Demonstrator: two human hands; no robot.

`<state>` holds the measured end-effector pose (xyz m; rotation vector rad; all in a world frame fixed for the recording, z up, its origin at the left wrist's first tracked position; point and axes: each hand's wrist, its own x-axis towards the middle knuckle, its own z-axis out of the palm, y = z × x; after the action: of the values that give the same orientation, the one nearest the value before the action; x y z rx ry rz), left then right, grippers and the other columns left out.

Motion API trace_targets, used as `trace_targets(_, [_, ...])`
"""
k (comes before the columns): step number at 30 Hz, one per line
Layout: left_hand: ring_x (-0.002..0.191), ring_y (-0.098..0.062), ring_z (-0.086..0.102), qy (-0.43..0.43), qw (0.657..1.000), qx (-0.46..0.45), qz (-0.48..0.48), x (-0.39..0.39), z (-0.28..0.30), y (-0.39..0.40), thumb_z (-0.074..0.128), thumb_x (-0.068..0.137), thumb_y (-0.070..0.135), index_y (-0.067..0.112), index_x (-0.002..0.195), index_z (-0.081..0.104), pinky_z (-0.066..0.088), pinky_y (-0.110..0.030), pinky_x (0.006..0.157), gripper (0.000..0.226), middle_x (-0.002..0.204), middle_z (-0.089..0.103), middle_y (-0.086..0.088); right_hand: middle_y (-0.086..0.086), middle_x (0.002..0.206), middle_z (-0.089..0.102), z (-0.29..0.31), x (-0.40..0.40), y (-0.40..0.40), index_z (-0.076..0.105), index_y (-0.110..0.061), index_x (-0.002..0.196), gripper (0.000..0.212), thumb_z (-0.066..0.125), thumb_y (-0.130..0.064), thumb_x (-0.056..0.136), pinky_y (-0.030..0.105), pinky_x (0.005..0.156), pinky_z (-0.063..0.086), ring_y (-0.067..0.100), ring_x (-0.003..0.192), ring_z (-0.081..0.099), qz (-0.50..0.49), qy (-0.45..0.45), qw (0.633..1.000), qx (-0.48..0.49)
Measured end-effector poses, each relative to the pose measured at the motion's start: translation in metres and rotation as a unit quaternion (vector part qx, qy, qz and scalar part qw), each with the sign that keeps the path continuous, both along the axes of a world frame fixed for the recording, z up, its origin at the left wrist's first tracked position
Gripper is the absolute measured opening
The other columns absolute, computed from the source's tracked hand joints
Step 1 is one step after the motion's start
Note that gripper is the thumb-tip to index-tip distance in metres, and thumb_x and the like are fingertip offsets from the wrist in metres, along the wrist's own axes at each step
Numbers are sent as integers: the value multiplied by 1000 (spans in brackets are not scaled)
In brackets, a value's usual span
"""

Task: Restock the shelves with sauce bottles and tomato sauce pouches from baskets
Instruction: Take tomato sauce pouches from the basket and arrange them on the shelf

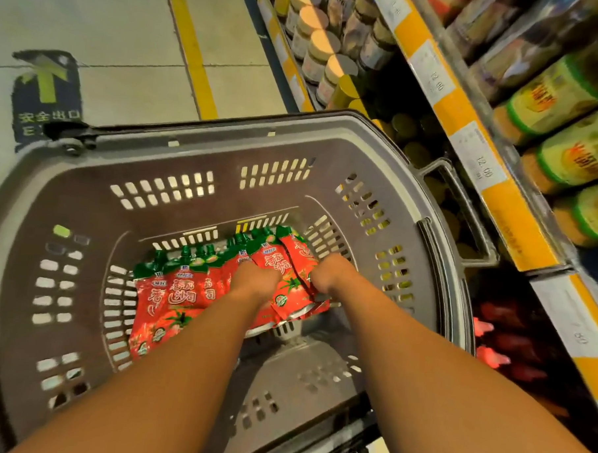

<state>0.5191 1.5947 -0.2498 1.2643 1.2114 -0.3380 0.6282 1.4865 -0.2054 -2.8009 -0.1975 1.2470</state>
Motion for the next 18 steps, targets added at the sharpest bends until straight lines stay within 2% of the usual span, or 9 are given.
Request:
trace_targets(2, [72,-32,62,3,1000,17,13,-2,-6,-2,69,64,25,9,77,62,62,-57,83,22,72,59,-13,19,125,67,-11,0,2,68,-2,110,26,66,-22,93,26,82,50,33,110,65,-78,24,997,16])
trace_targets(3, [75,-34,65,5,1000,20,20,-2,-5,-4,70,63,27,11,74,61,63,-55,82,22,73,62,-16,20,124,68,-8,-2,4,69,-3,105,25,68,-25,93,32,88,52,36,113,65,-117,37,992,39])
trace_targets(4, [77,-35,68,7,1000,15,20,-2,-4,-4,74,66,27,11,74,61,62,-53,82,22,76,65,-17,21,122,69,-5,-2,9,70,-3,106,29,69,-30,95,34,91,51,37,113,64,-112,43,992,29])
trace_targets(6, [79,-31,66,1,1000,4,17,-1,1,-6,77,80,22,11,79,62,61,-47,82,19,79,66,-13,19,114,71,2,-8,10,71,-2,109,31,68,-31,97,33,86,50,36,110,65,-71,35,997,1])
trace_targets(7, [78,-30,66,0,1000,-2,6,-1,1,-8,77,83,19,10,82,64,60,-45,80,16,81,67,-11,17,106,72,5,-6,11,71,-3,103,26,69,-28,97,32,80,48,33,106,65,-81,45,996,18])
trace_targets(9, [76,-31,67,-11,1000,-13,-14,-2,-1,-13,78,76,14,8,82,66,58,-44,72,15,83,70,-13,13,95,71,-1,-2,11,66,-5,90,17,71,-21,94,30,70,46,31,99,65,-132,71,987,50])
trace_targets(12, [70,-35,60,1,999,25,-37,-3,0,-16,71,68,7,8,71,56,46,-41,62,15,78,59,-23,21,102,71,-2,-4,7,66,0,89,15,69,-14,92,40,77,58,33,92,71,-203,82,969,114])
trace_targets(14, [77,-40,64,-5,998,48,-44,-2,5,-18,68,78,0,12,71,52,42,-39,61,20,82,61,-26,20,97,74,-3,-5,7,68,3,95,23,76,-16,86,43,74,61,31,80,73,-217,76,964,135])
trace_targets(18, [85,-42,66,-20,997,73,-32,-3,4,-22,61,80,-4,11,82,56,50,-44,63,15,96,68,-24,13,92,68,0,-3,5,67,2,106,43,86,-25,78,35,65,53,26,76,67,-227,79,962,133])
